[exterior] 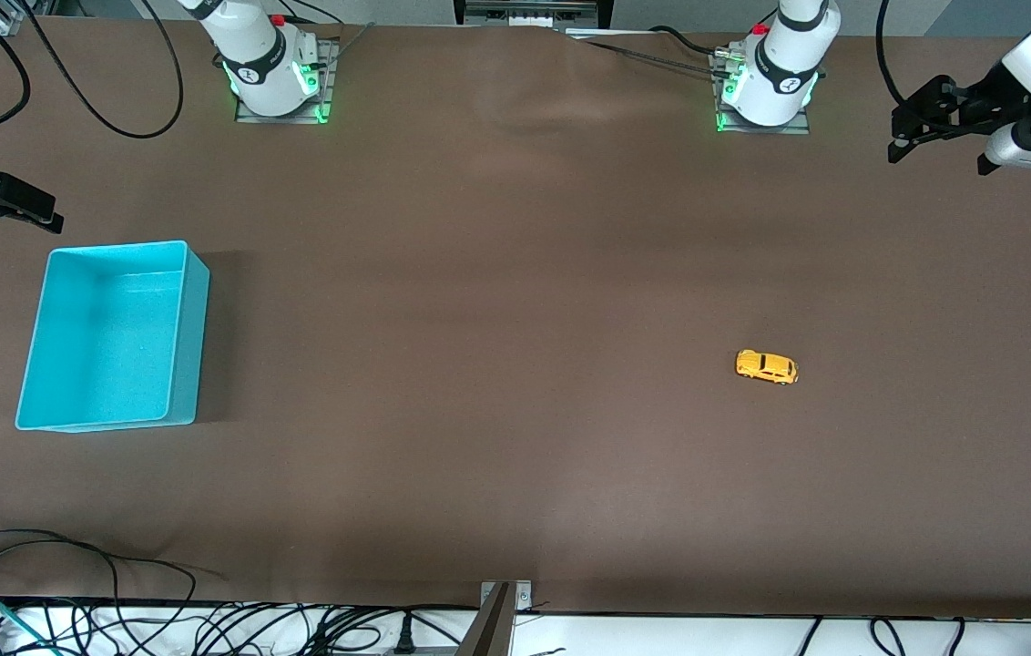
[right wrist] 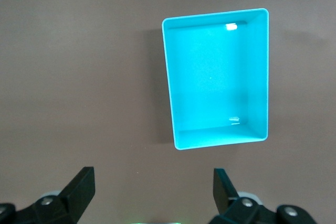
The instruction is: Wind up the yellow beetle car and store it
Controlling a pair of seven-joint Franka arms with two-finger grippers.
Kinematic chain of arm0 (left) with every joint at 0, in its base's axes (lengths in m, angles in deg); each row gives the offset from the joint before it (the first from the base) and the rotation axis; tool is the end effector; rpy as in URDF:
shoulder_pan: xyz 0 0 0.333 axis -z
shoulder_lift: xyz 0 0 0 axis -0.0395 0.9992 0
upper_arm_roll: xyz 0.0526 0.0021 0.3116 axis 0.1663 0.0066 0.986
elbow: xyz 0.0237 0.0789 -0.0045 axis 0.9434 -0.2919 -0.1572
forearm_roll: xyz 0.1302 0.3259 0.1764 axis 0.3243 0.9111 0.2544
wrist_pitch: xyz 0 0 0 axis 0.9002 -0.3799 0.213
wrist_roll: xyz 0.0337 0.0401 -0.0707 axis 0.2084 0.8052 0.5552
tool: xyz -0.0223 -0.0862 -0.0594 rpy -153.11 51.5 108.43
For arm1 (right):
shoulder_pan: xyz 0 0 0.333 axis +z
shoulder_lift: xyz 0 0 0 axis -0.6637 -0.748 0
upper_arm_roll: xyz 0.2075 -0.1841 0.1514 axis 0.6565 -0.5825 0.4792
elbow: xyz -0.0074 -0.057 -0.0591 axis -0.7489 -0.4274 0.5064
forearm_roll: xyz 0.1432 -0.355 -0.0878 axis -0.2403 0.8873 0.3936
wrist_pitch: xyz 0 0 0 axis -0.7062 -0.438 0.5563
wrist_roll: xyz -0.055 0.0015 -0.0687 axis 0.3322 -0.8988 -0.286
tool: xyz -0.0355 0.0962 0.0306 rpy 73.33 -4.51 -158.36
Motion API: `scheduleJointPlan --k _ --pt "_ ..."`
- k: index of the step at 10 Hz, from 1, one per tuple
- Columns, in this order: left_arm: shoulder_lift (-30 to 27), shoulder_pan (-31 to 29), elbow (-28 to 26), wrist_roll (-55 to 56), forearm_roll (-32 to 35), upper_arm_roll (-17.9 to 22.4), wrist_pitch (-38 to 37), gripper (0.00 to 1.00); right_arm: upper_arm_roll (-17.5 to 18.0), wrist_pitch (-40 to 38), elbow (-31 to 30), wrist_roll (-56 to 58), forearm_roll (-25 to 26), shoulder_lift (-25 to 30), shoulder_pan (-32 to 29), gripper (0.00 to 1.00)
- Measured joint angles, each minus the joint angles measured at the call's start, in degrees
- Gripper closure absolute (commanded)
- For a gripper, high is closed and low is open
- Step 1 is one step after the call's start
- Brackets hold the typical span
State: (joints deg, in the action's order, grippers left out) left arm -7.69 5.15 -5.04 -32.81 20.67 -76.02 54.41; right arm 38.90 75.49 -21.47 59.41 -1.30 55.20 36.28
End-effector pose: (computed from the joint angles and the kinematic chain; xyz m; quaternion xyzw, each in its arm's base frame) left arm 0.5266 -0.0771 0.6875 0.9973 -0.0578 -0.0435 0.0097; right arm 0.5757 -0.0237 0.6166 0.9988 -0.0142 -0.0431 0.0177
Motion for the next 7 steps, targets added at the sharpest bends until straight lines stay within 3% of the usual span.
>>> scheduleJointPlan --k 7 --pt "-0.01 -0.52 -0.05 0.00 0.06 0.00 0.00 0.00 -0.15 -2.23 0.00 0.00 0.03 -0.04 -0.01 0.00"
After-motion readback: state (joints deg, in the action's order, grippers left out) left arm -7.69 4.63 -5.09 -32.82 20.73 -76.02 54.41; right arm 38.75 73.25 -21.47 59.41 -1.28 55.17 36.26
